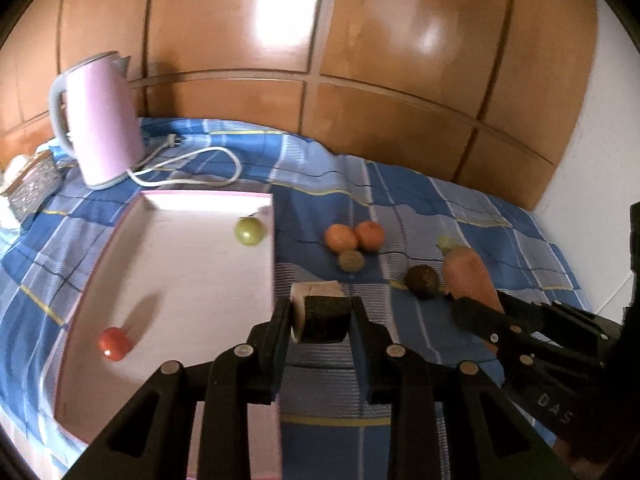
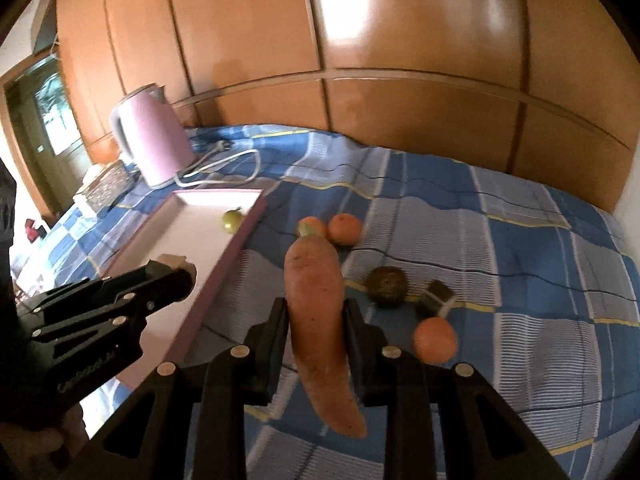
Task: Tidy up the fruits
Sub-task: 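Carry the vegetable piece and carrot into the tray and open both grippers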
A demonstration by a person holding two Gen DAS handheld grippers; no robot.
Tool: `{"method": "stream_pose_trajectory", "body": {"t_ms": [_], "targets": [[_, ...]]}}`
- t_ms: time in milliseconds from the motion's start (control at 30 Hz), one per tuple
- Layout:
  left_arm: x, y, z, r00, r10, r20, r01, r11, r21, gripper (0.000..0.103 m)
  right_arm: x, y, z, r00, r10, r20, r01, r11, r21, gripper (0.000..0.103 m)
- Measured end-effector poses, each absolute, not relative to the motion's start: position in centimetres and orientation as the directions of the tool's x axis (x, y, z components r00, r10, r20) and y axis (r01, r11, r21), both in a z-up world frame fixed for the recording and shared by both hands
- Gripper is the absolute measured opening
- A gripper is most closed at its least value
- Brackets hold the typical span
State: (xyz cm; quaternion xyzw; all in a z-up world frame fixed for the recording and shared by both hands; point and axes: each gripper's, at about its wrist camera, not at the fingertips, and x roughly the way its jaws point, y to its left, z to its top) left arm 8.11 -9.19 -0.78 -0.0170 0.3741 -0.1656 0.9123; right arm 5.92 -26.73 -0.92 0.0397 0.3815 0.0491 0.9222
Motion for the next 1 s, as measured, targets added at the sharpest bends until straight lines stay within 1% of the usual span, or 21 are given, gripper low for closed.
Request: {"method": "stream_pose_trajectory", "body": {"t_ms": [467,767,1000], "targets": [[8.0,-2.8,-1.9,0.688,-0.212,-0.694,0.151,0.977,-0.149,0.029,7.2,-21.1,-1.0,0.642,0.255,-0.723,-0.195,0.966,0.167,0.027],[9.2,0.9,-2.3,0.705,-0.140,-0.695,0.067,0.989,-0.131,0.029,9.8,-17.4,-0.8,0.618,0.287,-0.732,-0.234,0.956,0.177,0.027],[10.1,3.0,-2.7,0.703,-0.110,-0.702,0.020,0.991,-0.136,0.029,11.7,-14.6,-0.8,0.607,0.290,-0.740,-0.245,0.954,0.173,0.028]]}}
